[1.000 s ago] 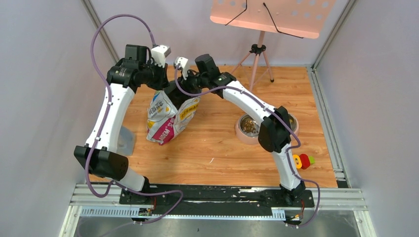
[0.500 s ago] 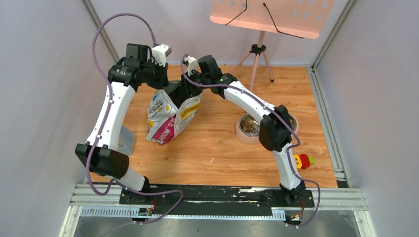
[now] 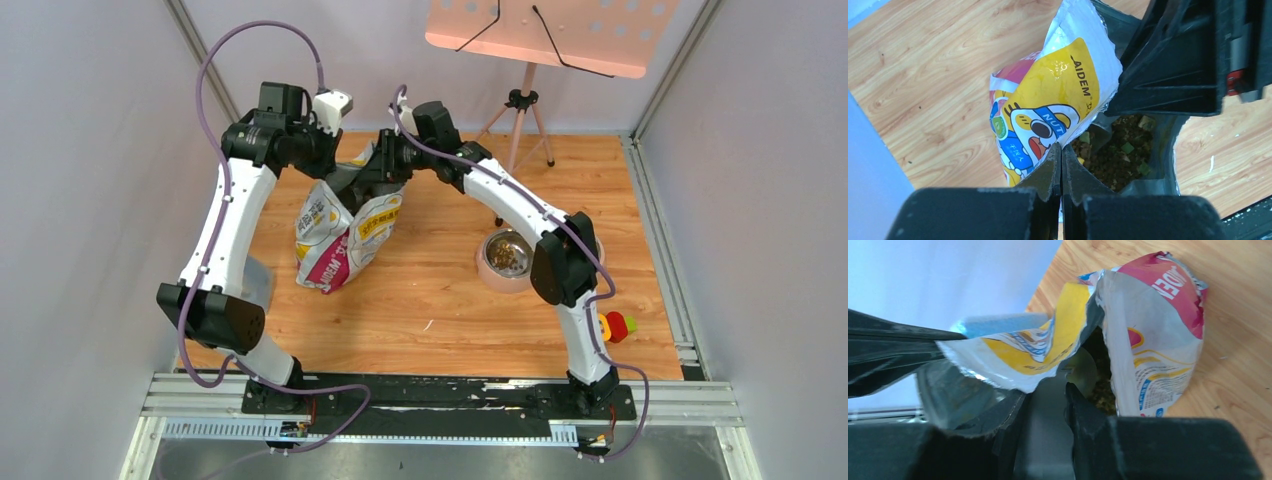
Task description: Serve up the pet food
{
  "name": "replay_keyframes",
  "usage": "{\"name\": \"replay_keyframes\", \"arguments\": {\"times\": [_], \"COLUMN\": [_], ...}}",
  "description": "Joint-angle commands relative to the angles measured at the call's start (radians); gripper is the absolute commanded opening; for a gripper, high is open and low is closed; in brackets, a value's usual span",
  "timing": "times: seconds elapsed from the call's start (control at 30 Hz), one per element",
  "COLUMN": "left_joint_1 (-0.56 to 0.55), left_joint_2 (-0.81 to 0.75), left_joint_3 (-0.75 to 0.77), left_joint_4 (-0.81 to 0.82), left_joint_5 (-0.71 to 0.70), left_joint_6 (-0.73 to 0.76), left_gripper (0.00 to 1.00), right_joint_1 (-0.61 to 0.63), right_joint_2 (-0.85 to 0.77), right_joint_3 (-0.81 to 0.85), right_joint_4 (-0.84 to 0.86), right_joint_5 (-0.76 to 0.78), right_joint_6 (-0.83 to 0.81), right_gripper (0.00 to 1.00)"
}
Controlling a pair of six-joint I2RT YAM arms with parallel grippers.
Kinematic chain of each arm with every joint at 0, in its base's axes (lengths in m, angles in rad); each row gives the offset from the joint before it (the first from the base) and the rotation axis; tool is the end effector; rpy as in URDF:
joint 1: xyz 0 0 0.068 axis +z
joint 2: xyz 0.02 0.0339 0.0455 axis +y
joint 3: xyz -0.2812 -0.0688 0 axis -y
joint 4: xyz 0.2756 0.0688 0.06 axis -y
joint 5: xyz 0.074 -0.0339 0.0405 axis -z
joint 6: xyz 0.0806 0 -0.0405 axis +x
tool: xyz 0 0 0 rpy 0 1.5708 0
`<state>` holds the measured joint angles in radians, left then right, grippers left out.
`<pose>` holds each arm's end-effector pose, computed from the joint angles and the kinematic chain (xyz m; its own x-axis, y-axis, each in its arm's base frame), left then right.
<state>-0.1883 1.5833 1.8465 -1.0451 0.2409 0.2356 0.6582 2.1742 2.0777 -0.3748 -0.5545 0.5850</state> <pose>0.3717 -0.0904 0.4170 -0.5918 0.3435 -0.7292 0.5000 0.8660 0.0022 0.4381 0.3924 0.3135 -0.7916 -0.0186 -0.6108 -0.5446 0.4748 0.6913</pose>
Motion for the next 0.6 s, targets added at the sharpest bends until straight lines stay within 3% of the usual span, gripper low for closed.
{"name": "replay_keyframes", "arguments": {"times": [0.0, 0.1, 0.37, 0.57], "left_joint_1": [0.0, 0.0, -0.001, 0.0], "left_joint_2": [0.02, 0.025, 0.027, 0.034], "left_joint_3": [0.082, 0.096, 0.113, 0.132], "left_joint_4": [-0.003, -0.018, -0.026, -0.025], "left_joint_5": [-0.044, -0.068, -0.124, -0.14], "left_joint_6": [0.065, 0.078, 0.08, 0.08], "left_gripper": [0.0, 0.0, 0.0, 0.0], "right_joint_1": [-0.036, -0.064, -0.117, -0.143], "right_joint_2": [-0.078, -0.083, -0.069, -0.089], "right_joint_3": [0.007, -0.043, -0.099, -0.125], "right_joint_4": [0.128, 0.238, 0.331, 0.363], "right_joint_5": [-0.097, -0.162, -0.262, -0.304], "right_joint_6": [0.198, 0.296, 0.47, 0.502], "right_gripper": [0.0, 0.0, 0.0, 0.0]}}
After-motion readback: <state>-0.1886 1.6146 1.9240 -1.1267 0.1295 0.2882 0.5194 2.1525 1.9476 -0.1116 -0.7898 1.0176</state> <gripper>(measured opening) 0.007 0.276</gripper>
